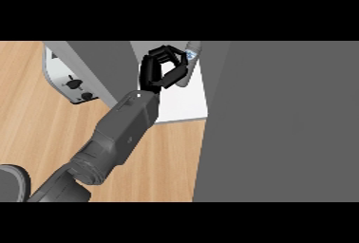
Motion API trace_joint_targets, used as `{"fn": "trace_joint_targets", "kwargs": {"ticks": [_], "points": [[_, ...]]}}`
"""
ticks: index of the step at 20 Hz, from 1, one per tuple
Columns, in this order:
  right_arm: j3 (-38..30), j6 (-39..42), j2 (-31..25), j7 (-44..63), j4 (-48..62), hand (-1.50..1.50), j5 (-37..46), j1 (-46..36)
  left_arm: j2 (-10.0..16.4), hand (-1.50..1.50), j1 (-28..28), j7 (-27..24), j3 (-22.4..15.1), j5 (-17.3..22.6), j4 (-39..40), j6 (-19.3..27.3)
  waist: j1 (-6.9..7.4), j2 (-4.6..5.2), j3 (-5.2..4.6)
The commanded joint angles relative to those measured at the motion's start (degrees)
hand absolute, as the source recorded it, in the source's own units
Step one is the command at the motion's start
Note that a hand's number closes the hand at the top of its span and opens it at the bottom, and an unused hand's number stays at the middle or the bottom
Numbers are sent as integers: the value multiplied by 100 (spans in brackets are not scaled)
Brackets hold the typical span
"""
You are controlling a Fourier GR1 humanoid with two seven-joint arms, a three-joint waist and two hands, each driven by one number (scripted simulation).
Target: Pick up the bottled water, place it into the cabinet and close the cabinet
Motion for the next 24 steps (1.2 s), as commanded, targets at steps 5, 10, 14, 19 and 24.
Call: {"fn": "trace_joint_targets", "kwargs": {"ticks": [5, 10, 14, 19, 24], "points": [[124, -8, 227, 276, -603, -150, 68, 345, -1, 150, 1237, -304, -378, 141, -905, -438, 227, -105, 0], [-235, 145, -91, 628, -756, 150, -651, 518, -1, 150, 1680, 14, -619, 370, -1674, -633, 368, -161, 1], [-60, 150, 74, 768, -1022, 150, -356, 575, -1, 150, 2300, 21, -1021, 365, -2535, -390, 512, -187, 4], [321, 42, -105, 1042, -1133, 150, -460, 334, 50, 150, 3040, 42, -1090, 70, -3000, -1043, 676, -197, 2], [461, -129, 247, 1105, -1834, 150, -463, 713, 562, -150, 3943, 242, -1413, -205, -4072, -995, 646, -221, 3]]}}
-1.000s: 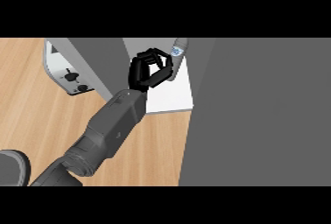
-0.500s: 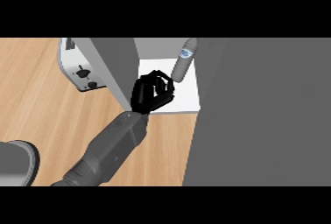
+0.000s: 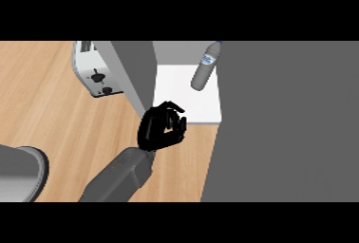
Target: Pick up the bottled water, place it into the cabinet and close the cabinet
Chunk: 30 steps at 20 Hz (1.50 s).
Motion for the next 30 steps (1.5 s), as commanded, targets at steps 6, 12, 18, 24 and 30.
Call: {"fn": "trace_joint_targets", "kwargs": {"ticks": [6, 12, 18, 24, 30], "points": [[290, -521, 127, 461, -1446, 150, -63, 275, 1132, -150, 1265, 615, -199, -120, -2088, -168, 9, -19, -2], [926, -289, -133, 584, -1549, 150, 39, 231, 1971, -150, 2387, 514, -308, -102, -3129, -497, 73, -34, -7], [2013, -699, 50, 716, -1835, 150, 308, 36, 2770, -150, 2955, 418, 116, -74, -3790, -364, 65, -29, -12], [3151, -1039, 157, 845, -1709, 150, 803, -246, 3737, -150, 3825, 75, 439, -210, -4255, -443, 121, -53, -20], [4214, -1510, 307, 884, -1518, 150, 1343, -1028, 3997, -150, 4202, -79, 571, -186, -4677, -537, 75, -77, -32]]}}
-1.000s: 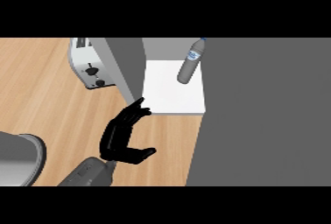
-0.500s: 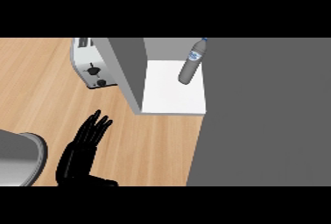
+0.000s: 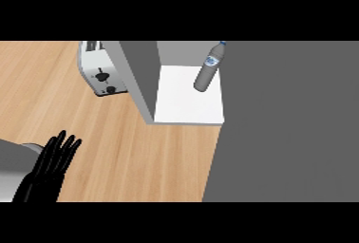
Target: Pick up the bottled water, place it into the cabinet and close the cabinet
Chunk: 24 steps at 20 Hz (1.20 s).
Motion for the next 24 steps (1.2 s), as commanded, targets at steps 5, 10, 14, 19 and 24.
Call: {"fn": "trace_joint_targets", "kwargs": {"ticks": [5, 10, 14, 19, 24], "points": [[1289, -1005, 111, 564, -802, 150, 1492, -1166, 728, -150, 368, 144, 454, 325, -671, -249, 27, -23, -13], [2184, -1753, 631, 607, -120, 150, 1996, -2164, 881, -150, 510, 180, 547, 399, -816, -329, 25, -35, -26], [3009, -2556, 1446, 740, 718, 150, 2933, -3025, 1123, -150, 676, 267, 673, 433, -1202, -285, 89, -9, -11], [3592, -4013, 1881, 712, 1838, 150, 3336, -4199, 1406, -150, 989, 414, 886, 678, -1653, -367, 211, 36, 7], [3218, -5138, 1895, 406, 2854, 150, 2353, -5387, 1615, -150, 1159, 401, 1133, 781, -1695, -715, 274, 111, 14]]}}
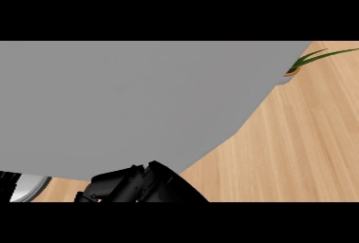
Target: Pick up the bottled water, place it into the cabinet and close the cabinet
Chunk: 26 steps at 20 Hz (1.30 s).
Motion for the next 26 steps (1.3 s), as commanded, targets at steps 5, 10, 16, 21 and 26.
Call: {"fn": "trace_joint_targets", "kwargs": {"ticks": [5, 10, 16, 21, 26], "points": [[-491, -389, 118, -663, 1731, 150, -1613, -1800, 115, -150, 286, 268, 368, 120, -563, 178, -26, 70, 9], [-547, 1231, 119, -601, 2268, 150, -2468, -1782, 343, -150, 725, 165, 589, 117, -818, -36, 30, 76, 14], [-1541, 2503, -26, -825, 3410, 150, -2772, -1761, 244, -150, 1040, 332, 857, 94, -1182, 175, -107, 61, 16], [-1716, 2868, -210, -1245, 3556, 150, -2385, -1338, 142, -150, 788, 548, 1300, 289, -612, -258, -247, 62, 11], [-2107, 2537, -327, -1666, 4286, 150, -1759, -1602, 21, -150, 1194, 561, 1270, 43, -1044, -127, -176, 59, 10]]}}
